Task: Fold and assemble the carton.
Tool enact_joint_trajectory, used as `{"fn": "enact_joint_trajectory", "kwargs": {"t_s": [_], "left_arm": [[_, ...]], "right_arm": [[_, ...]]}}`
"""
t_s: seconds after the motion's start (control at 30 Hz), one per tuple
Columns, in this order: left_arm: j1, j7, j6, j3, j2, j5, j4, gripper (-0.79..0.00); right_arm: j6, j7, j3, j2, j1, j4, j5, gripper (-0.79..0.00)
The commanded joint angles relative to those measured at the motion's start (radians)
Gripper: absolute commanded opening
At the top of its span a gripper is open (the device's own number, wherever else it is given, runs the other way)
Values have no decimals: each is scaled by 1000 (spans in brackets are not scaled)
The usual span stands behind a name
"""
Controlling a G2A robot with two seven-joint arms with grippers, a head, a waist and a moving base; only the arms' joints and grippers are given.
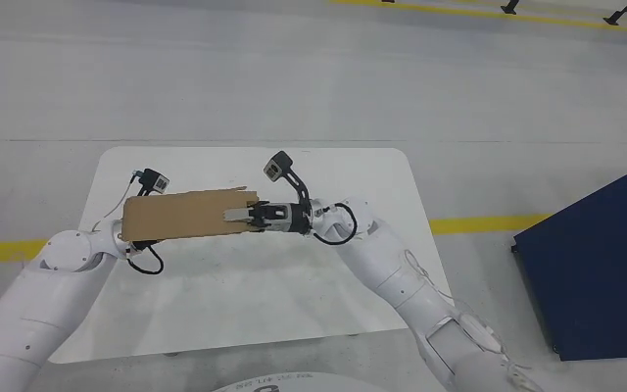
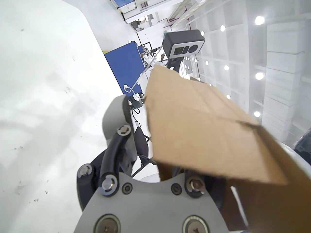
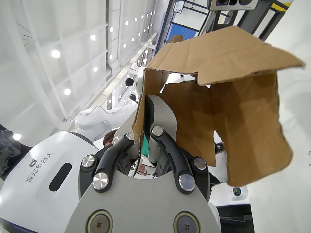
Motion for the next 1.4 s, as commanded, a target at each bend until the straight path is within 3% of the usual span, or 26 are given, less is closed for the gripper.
{"fn": "enact_joint_trajectory", "kwargs": {"t_s": [0.0, 0.5, 1.2, 1.37], "left_arm": [[0, -1, 0, 0, 0, -1, 0, 0], [0, -1, 0, 0, 0, -1, 0, 0], [0, -1, 0, 0, 0, -1, 0, 0], [19, 130, -131, -45, 14, 268, -27, 0]], "right_arm": [[-8, 3, 8, 0, -6, -1, 18, -785], [-66, 7, 105, 9, -54, -27, 138, -785], [-48, -20, 109, 8, -61, -31, 172, -785], [-5, -91, 145, 5, -66, -5, 259, -785]]}}
